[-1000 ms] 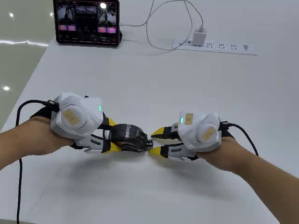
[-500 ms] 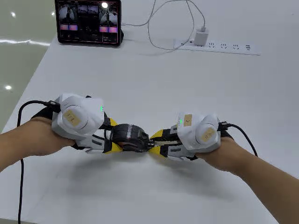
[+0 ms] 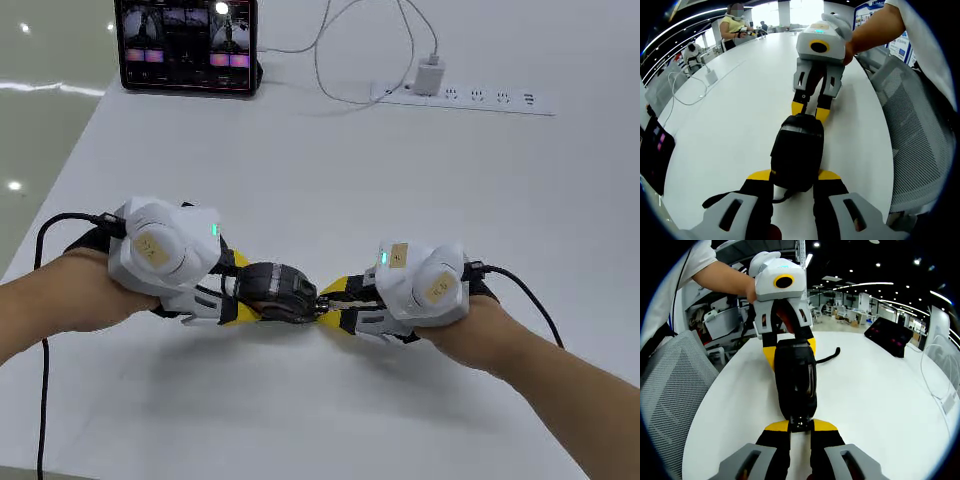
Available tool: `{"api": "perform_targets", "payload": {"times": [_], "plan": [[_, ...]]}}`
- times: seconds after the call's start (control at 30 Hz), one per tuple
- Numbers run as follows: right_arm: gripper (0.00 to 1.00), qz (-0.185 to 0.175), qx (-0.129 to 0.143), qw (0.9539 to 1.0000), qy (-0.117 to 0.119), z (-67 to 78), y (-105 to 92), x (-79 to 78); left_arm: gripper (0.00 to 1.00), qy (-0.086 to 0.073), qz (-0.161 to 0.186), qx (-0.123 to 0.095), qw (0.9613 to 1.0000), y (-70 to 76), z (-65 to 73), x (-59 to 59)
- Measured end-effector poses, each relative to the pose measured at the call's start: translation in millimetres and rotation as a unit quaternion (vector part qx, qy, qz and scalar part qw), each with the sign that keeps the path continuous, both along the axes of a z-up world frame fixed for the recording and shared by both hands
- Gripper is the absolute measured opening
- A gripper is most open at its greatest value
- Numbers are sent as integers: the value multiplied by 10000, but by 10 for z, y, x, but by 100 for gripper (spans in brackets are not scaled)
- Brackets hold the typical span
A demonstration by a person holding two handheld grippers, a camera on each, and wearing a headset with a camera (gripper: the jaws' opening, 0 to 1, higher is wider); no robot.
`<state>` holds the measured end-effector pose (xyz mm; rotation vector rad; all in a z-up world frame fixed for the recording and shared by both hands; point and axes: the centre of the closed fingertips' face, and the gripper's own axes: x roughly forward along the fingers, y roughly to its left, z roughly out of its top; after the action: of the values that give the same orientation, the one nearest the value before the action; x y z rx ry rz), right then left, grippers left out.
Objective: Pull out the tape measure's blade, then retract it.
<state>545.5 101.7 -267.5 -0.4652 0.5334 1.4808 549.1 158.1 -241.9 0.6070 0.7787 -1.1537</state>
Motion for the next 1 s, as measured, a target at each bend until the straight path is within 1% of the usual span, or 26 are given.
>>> {"api": "perform_targets", "payload": {"times": [0.07,0.33,0.5,0.57,0.6,0.67,0.77,0.87,1.0], "plan": [[10,-1,-27,10000,-37,-2,-1,-3,25,3,-12,-6,10000,-2,1,-1],[10,-31,-45,10000,-59,0,-8,-1,25,-12,-77,24,10000,2,0,-2],[9,12,-66,9999,-96,3,-18,0,25,7,-67,43,10000,4,-1,-3],[9,31,-54,10000,-72,2,-32,-1,25,-58,-136,105,9998,3,-6,-8],[9,35,-44,10000,-45,5,-39,0,25,-49,-124,116,9998,5,-7,-8],[9,-1,-40,10000,-21,9,-45,5,25,-13,-85,93,9999,8,-6,-4],[9,58,-87,9999,-99,7,-43,4,25,-7,-81,68,9999,6,-6,0],[9,62,-86,9999,-87,15,-54,-1,25,-3,-83,62,9999,9,-8,0],[9,1,-81,9999,-62,32,-151,14,25,2,-59,32,10000,15,-4,-4]]}}
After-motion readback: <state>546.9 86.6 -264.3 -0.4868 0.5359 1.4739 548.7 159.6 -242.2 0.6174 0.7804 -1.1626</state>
